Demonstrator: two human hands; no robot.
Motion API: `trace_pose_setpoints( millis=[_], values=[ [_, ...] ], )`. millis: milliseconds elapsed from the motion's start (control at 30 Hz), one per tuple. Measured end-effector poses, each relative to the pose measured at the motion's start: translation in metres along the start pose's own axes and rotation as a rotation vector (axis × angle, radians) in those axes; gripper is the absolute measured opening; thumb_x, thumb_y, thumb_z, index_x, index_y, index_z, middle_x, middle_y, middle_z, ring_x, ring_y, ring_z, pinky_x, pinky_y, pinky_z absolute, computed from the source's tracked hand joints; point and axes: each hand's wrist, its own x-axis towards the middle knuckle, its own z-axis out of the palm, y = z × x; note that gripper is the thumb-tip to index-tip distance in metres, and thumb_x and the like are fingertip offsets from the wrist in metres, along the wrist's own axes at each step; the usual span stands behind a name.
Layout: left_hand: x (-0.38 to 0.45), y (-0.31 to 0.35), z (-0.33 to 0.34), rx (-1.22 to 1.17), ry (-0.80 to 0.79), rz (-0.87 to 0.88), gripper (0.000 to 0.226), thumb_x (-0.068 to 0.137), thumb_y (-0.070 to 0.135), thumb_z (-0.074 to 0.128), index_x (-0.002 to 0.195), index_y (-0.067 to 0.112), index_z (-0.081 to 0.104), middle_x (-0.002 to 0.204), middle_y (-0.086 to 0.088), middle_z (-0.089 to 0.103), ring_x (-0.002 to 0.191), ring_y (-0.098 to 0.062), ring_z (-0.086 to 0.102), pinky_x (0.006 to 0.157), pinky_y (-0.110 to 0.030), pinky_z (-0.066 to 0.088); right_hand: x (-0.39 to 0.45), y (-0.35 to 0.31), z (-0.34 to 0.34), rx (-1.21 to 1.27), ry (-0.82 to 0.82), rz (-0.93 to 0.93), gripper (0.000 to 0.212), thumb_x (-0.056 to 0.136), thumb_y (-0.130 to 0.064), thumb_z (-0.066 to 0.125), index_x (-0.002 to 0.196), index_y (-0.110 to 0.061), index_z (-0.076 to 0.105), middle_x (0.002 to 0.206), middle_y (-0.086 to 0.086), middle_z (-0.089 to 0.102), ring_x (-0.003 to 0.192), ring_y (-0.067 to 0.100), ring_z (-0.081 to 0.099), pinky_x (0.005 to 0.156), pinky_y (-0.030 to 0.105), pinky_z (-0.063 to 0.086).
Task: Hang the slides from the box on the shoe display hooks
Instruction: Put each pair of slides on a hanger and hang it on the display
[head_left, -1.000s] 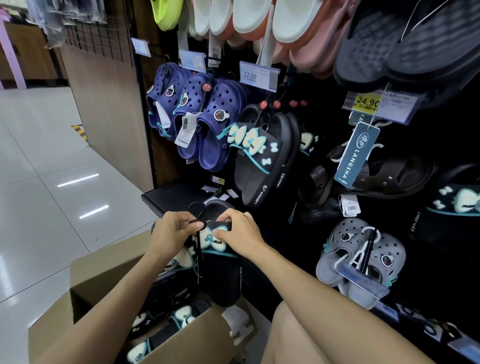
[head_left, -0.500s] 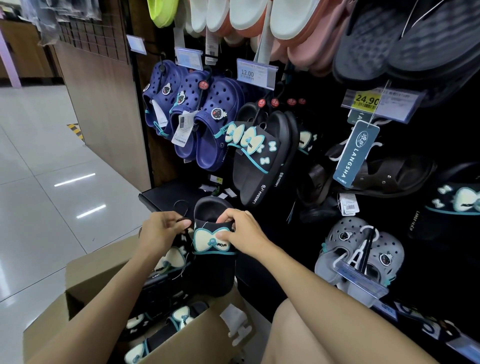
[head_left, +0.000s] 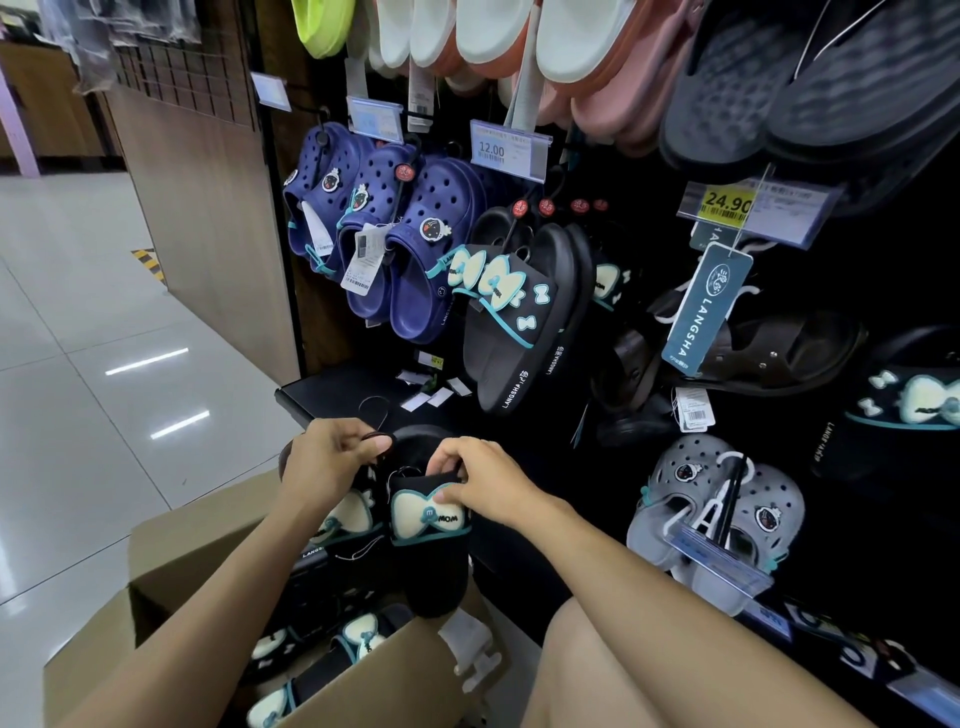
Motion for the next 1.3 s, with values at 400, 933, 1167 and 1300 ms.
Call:
trace_pose_setpoints(
  millis=[400, 933, 1167, 1300],
  values=[
    [-0.012, 0.032, 0.012, -0.009, -0.037, 0.096, 0.011, 0.084, 0.027, 0.074, 0.074, 0.024, 0.074, 0.056, 0.012, 0.066, 0.047, 0.004, 0.054, 0.045, -0.010, 0.036, -0.001, -0.026, 0.002, 0.175, 0.221, 0.030, 0.014, 0.083, -0.032, 0.075, 0.091, -0.025, 0.067, 0.081, -0.013, 0.067, 0.071, 0.004, 0.059, 0.081, 0.039, 0.056],
    [-0.036, 0.088, 0.013, 0.177, -0.060, 0.351, 0.015, 0.095, 0.018, 0.059, 0.087, 0.030, 0.065, 0.069, 0.011, 0.071, 0.068, -0.002, 0.061, 0.065, -0.020, 0.042, -0.049, -0.043, -0.040, 0.301, 0.477, 0.118, 0.029, 0.068, -0.053, 0.080, 0.087, -0.032, 0.071, 0.072, -0.016, 0.071, 0.072, 0.001, 0.066, 0.071, 0.031, 0.053],
    [-0.040, 0.134, 0.014, 0.216, -0.105, 0.586, 0.014, 0.094, 0.013, 0.059, 0.093, 0.022, 0.049, 0.072, 0.009, 0.070, 0.073, 0.000, 0.060, 0.065, -0.015, 0.039, -0.070, -0.047, -0.080, 0.373, 0.577, 0.066, 0.022, 0.070, -0.041, 0.084, 0.076, -0.026, 0.070, 0.065, -0.013, 0.071, 0.064, 0.004, 0.067, 0.072, 0.038, 0.057],
    [-0.038, 0.163, 0.015, 0.366, -0.097, 0.672, 0.012, 0.094, 0.020, 0.060, 0.091, 0.027, 0.051, 0.071, 0.010, 0.066, 0.067, -0.004, 0.059, 0.062, -0.023, 0.041, -0.082, -0.043, -0.105, 0.341, 0.629, 0.061, 0.021, 0.070, -0.039, 0.084, 0.076, -0.026, 0.069, 0.064, -0.013, 0.071, 0.065, 0.008, 0.069, 0.074, 0.040, 0.057]
  ],
)
